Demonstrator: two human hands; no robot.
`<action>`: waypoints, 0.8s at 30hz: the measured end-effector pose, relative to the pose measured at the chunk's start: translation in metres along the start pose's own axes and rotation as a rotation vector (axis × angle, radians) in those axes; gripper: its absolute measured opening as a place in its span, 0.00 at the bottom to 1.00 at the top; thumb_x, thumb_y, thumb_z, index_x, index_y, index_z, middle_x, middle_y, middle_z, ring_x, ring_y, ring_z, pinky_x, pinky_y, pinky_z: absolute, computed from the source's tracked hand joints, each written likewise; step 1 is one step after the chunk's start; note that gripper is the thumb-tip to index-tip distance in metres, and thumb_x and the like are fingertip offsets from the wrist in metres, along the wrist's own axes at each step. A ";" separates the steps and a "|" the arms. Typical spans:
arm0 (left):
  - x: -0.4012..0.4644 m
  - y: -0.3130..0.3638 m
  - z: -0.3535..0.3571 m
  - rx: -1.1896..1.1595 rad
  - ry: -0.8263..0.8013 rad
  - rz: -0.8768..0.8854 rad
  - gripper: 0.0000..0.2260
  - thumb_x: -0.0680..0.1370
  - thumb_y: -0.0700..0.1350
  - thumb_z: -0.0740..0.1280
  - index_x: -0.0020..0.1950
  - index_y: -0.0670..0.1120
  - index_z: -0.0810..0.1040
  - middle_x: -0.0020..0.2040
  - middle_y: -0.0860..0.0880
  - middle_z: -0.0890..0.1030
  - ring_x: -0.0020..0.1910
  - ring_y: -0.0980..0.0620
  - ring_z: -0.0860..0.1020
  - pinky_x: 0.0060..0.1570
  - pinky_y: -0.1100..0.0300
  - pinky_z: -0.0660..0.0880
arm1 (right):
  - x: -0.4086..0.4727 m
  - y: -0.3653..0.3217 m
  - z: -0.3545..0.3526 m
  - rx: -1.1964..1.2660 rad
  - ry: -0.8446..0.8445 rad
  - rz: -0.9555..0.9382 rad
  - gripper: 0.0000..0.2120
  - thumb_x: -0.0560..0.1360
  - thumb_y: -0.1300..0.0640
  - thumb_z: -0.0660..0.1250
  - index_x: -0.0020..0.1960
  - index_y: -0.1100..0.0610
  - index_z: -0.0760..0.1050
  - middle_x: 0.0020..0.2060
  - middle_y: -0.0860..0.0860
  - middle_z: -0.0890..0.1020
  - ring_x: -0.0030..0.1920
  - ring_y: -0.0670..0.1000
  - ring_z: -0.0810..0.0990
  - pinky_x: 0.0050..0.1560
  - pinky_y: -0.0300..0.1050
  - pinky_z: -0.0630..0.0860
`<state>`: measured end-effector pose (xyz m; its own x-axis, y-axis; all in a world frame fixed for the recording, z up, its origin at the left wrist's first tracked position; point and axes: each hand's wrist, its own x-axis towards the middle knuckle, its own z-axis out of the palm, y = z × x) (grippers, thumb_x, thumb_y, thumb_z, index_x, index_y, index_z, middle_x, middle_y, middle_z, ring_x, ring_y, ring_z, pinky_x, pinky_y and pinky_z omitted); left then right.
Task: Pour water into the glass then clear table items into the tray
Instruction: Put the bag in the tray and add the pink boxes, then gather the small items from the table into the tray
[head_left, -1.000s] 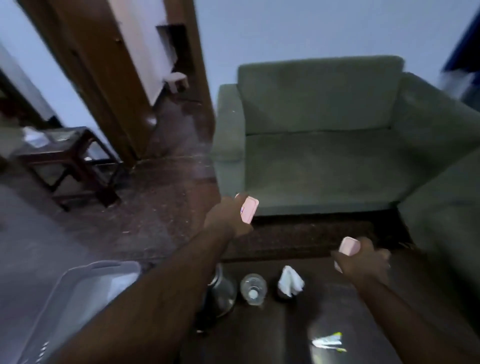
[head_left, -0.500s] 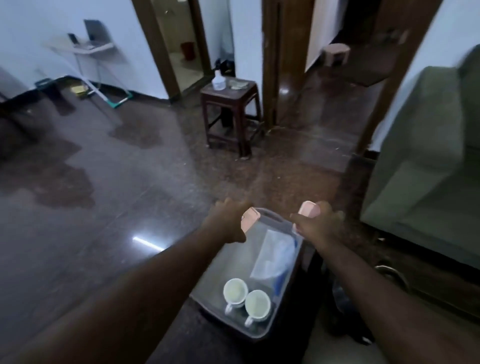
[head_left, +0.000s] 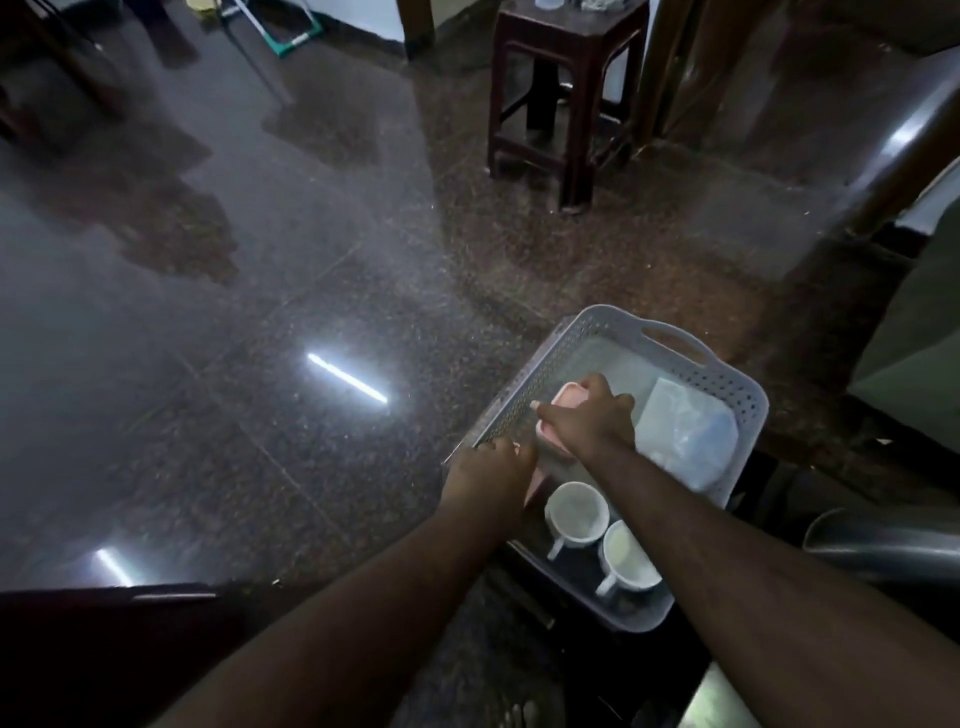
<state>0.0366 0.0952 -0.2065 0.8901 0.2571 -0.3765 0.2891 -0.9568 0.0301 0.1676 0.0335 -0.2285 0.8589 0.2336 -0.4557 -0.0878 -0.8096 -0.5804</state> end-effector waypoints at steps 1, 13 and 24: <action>-0.001 0.003 0.003 0.019 -0.003 -0.010 0.24 0.72 0.48 0.69 0.66 0.44 0.68 0.58 0.40 0.77 0.54 0.40 0.79 0.50 0.49 0.75 | 0.001 0.002 0.005 -0.008 -0.005 0.004 0.33 0.63 0.37 0.76 0.61 0.48 0.69 0.60 0.58 0.70 0.55 0.62 0.78 0.53 0.48 0.75; 0.000 0.005 -0.003 0.204 -0.003 -0.042 0.13 0.79 0.43 0.61 0.62 0.41 0.76 0.59 0.40 0.77 0.56 0.40 0.77 0.52 0.50 0.73 | 0.008 0.012 0.005 -0.004 -0.128 -0.127 0.26 0.72 0.55 0.72 0.69 0.52 0.73 0.64 0.61 0.75 0.61 0.62 0.78 0.63 0.53 0.76; -0.007 0.036 -0.059 0.119 0.108 0.012 0.21 0.77 0.60 0.61 0.57 0.45 0.79 0.53 0.44 0.81 0.50 0.40 0.81 0.47 0.52 0.76 | -0.038 0.036 -0.099 -0.440 -0.034 -0.451 0.22 0.77 0.48 0.62 0.69 0.53 0.65 0.65 0.53 0.73 0.66 0.57 0.73 0.63 0.55 0.73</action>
<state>0.0618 0.0669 -0.1483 0.9276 0.2525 -0.2752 0.2401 -0.9676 -0.0786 0.1817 -0.0584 -0.1650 0.7460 0.6147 -0.2562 0.5013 -0.7716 -0.3916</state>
